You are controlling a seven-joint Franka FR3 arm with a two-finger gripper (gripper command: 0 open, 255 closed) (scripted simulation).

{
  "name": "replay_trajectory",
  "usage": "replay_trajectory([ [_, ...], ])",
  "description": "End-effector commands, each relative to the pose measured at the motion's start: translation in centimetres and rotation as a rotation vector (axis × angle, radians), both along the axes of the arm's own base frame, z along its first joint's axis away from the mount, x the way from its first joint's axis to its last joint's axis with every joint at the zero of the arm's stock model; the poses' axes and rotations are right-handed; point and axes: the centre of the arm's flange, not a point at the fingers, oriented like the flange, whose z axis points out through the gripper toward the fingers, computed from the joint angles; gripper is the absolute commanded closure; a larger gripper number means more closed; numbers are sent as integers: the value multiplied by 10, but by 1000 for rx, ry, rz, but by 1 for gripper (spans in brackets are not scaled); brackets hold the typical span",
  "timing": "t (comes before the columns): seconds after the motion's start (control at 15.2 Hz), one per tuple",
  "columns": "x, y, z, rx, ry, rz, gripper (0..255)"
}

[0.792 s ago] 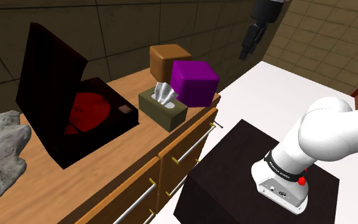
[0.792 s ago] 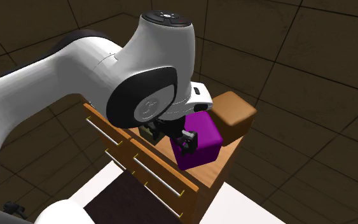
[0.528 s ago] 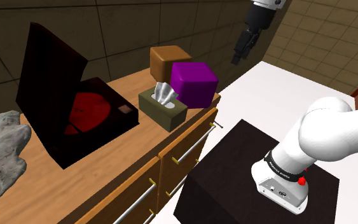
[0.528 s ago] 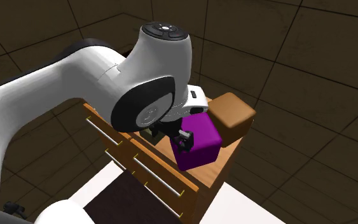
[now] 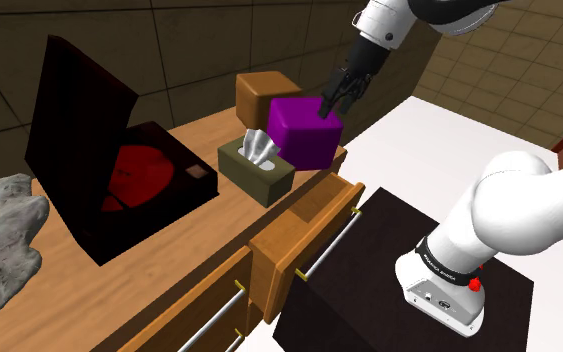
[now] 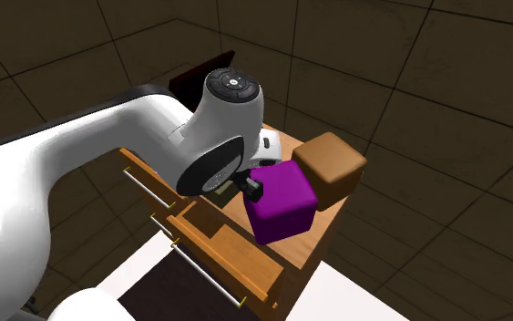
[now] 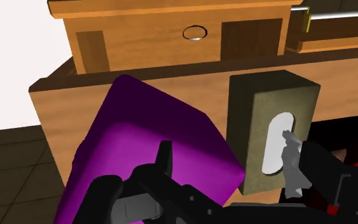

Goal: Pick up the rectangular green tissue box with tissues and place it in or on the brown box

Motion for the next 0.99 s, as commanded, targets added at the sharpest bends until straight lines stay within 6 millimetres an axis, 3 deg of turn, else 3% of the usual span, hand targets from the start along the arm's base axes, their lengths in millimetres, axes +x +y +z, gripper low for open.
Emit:
replay_trajectory([
  [0.0,11,15,-14,42,-28,-33,0],
  [0.73,81,91,-69,259,-168,-194,0],
  [0.92,84,96,-77,259,-168,-194,0],
])
